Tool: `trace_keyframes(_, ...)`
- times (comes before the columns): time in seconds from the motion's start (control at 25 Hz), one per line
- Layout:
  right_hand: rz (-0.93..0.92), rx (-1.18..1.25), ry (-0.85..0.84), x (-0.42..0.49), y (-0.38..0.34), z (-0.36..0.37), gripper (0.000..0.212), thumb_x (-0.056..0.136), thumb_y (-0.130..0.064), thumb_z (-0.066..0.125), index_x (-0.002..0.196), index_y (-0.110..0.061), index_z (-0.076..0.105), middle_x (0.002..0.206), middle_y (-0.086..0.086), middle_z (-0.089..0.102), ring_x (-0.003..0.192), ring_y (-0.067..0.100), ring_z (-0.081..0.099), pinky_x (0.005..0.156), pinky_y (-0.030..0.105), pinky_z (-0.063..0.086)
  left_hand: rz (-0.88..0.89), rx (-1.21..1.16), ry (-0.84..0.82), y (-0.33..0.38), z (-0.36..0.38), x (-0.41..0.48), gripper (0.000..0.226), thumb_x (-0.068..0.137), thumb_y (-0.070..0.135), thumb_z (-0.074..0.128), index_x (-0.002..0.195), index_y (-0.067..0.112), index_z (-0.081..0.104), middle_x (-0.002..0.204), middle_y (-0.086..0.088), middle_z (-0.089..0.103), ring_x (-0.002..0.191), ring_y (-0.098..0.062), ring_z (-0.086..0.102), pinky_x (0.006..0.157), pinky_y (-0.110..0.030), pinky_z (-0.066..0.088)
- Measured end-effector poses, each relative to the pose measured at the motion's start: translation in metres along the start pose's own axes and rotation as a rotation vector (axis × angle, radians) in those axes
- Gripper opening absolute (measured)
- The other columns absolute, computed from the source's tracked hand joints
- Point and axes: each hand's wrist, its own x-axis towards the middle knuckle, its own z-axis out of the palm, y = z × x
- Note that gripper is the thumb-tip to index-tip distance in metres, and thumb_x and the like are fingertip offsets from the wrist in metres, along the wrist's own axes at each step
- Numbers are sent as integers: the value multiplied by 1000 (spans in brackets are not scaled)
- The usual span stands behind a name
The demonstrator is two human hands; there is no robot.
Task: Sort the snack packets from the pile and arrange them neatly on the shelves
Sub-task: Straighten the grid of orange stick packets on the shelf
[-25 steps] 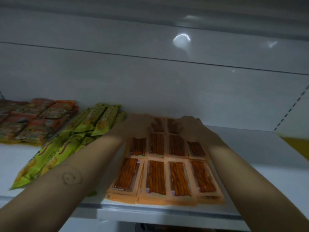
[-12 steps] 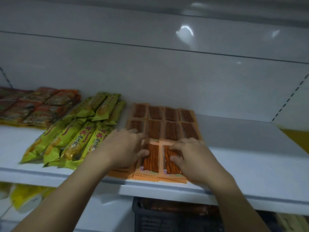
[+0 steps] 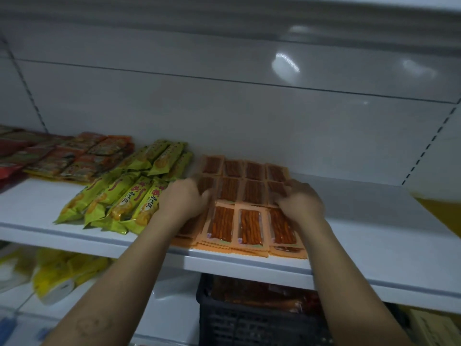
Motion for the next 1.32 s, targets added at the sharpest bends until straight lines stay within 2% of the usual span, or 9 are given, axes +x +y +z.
trace_keyframes(0.12,43,73,-113,4,-5,-11,37,87,-53,62,109,-24,66,98,2,66,90,24,61,69,26,40,-58,44,-122,1,5,11,64,83,71,47,123,24,59,110,-10,67,103,-30,63,88,-43,53)
trace_keyframes(0.28,59,7,-84,2,1,-20,30,84,-51,64,82,-22,57,79,-4,62,65,15,51,54,26,34,-14,106,-54,3,4,12,56,86,66,50,123,25,60,112,-7,66,105,-28,62,90,-40,50)
trace_keyframes(0.56,82,309,-147,25,19,-41,25,80,-20,78,97,-16,60,91,3,55,76,20,51,60,26,38,26,134,9,5,0,9,50,84,59,61,119,24,60,110,-4,67,105,-26,61,92,-39,44)
trace_keyframes(0.84,79,801,-52,73,-3,-33,14,86,-7,71,76,-9,62,71,13,64,41,11,61,39,21,47,-24,-362,-98,1,-21,17,36,79,20,79,111,18,63,97,-1,59,87,-17,58,69,-28,51)
trace_keyframes(1.0,200,912,4,94,6,-18,9,86,0,69,92,0,62,72,12,63,40,9,62,40,21,51,32,-491,1,6,-31,27,23,81,16,78,101,17,67,82,4,55,72,-11,53,52,-18,37)
trace_keyframes(1.12,236,924,8,101,19,-10,14,84,2,71,96,3,62,73,12,63,40,8,62,41,23,53,68,-607,107,20,-30,43,25,77,15,81,100,16,70,81,5,55,75,-12,54,59,-17,41)
trace_keyframes(1.2,247,880,18,104,22,-2,19,82,-2,74,97,6,65,71,10,64,43,11,63,42,23,54,95,-729,103,31,-22,62,26,75,13,83,98,14,72,78,5,57,81,-17,59,74,-26,51)
trace_keyframes(1.28,230,742,52,107,21,6,23,78,-13,80,96,-1,72,71,6,66,53,13,62,45,23,49,84,-775,69,41,-9,81,25,73,10,83,95,13,71,74,5,56,81,-21,62,80,-38,57)
trace_keyframes(1.32,209,660,68,107,20,8,23,76,-19,82,93,-8,73,73,3,66,61,14,61,52,23,45,80,-727,65,46,-3,90,25,74,11,83,96,13,71,75,5,55,81,-21,61,78,-35,56)
